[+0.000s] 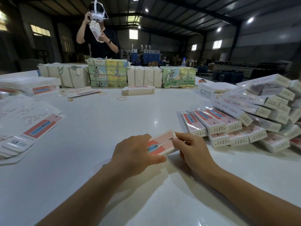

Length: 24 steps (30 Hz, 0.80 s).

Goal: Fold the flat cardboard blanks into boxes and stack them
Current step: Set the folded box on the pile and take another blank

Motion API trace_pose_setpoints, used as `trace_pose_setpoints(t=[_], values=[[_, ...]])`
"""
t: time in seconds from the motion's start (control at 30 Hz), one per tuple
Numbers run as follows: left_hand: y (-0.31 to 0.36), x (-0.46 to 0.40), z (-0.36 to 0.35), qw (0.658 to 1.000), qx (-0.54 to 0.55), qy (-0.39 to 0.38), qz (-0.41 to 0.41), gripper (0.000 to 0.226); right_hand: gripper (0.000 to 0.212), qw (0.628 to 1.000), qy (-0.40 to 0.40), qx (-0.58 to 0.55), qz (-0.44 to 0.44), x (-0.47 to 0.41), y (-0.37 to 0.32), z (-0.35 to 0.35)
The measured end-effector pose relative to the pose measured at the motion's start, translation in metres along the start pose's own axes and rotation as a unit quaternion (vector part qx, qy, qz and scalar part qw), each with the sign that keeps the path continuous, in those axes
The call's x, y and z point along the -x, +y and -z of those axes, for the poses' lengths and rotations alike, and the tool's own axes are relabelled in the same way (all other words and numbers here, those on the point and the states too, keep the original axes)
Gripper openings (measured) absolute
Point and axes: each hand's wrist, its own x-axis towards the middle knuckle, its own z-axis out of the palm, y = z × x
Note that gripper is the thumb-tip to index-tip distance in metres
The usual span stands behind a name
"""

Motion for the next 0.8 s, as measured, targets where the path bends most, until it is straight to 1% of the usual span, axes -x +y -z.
trace_pose_setpoints(t=[0.07,0.13,0.17,0.2,0.27,0.3,0.33,0.37,0.4,0.43,0.47,0.5,0.53,0.57,0.6,0.63,0.67,0.7,0.73,0.77,0.8], values=[[0.0,0.001,0.001,1.0,0.006,-0.002,0.001,0.059,0.036,1.0,-0.008,0.009,0.001,0.0,-0.001,0.0],[0.001,0.001,0.001,1.0,0.02,0.007,0.003,0.06,0.026,1.0,-0.011,0.015,-0.005,-0.001,-0.002,-0.001],[0.002,0.002,0.002,0.999,0.03,0.019,0.004,0.059,0.018,1.0,0.006,0.013,0.0,0.0,-0.005,-0.001],[0.005,0.002,0.002,0.998,0.042,0.036,0.004,0.058,0.022,0.999,0.046,0.025,0.01,-0.001,-0.006,0.0],[0.008,0.003,0.004,0.994,0.072,0.084,-0.001,0.056,0.064,0.986,0.147,0.076,0.031,-0.003,-0.005,0.004],[0.01,0.004,0.004,0.991,0.085,0.106,-0.006,0.057,0.082,0.983,0.171,0.067,0.013,-0.006,-0.005,0.006],[0.012,0.005,0.004,0.988,0.096,0.121,-0.012,0.06,0.092,0.986,0.162,0.006,-0.024,-0.007,-0.006,0.007],[0.013,0.006,0.004,0.986,0.104,0.126,-0.02,0.064,0.092,0.984,0.122,-0.11,-0.071,-0.008,-0.008,0.007],[0.015,0.007,0.003,0.986,0.108,0.12,-0.029,0.07,0.083,0.962,0.06,-0.243,-0.107,-0.011,-0.008,0.008],[0.017,0.008,0.002,0.988,0.108,0.106,-0.036,0.075,0.067,0.928,0.005,-0.349,-0.133,-0.012,-0.006,0.008],[0.019,0.009,0.0,0.989,0.107,0.089,-0.041,0.079,0.054,0.906,-0.026,-0.4,-0.138,-0.013,-0.004,0.008],[0.021,0.01,-0.001,0.99,0.11,0.075,-0.043,0.081,0.045,0.905,-0.04,-0.404,-0.124,-0.014,-0.001,0.009],[0.022,0.009,-0.002,0.99,0.118,0.066,-0.044,0.081,0.038,0.918,-0.037,-0.384,-0.096,-0.013,-0.001,0.009],[0.022,0.009,-0.002,0.989,0.124,0.062,-0.047,0.081,0.032,0.943,-0.021,-0.329,-0.051,-0.01,-0.001,0.008],[0.022,0.008,-0.003,0.989,0.125,0.059,-0.049,0.08,0.027,0.971,0.002,-0.24,0.004,-0.007,-0.002,0.007],[0.022,0.009,-0.003,0.99,0.122,0.056,-0.051,0.079,0.029,0.989,0.027,-0.128,0.061,-0.004,-0.002,0.006],[0.022,0.009,-0.003,0.99,0.119,0.056,-0.052,0.078,0.033,0.992,0.052,-0.019,0.113,-0.001,-0.001,0.005],[0.021,0.009,-0.004,0.99,0.118,0.058,-0.052,0.077,0.036,0.984,0.065,0.064,0.151,0.001,0.0,0.004],[0.02,0.009,-0.004,0.99,0.116,0.063,-0.051,0.076,0.037,0.977,0.064,0.111,0.168,0.001,0.002,0.004],[0.02,0.01,-0.003,0.99,0.112,0.069,-0.051,0.075,0.037,0.975,0.053,0.127,0.174,0.001,0.003,0.004],[0.019,0.01,-0.003,0.99,0.104,0.075,-0.051,0.075,0.035,0.98,0.035,0.103,0.166,0.001,0.002,0.004]])
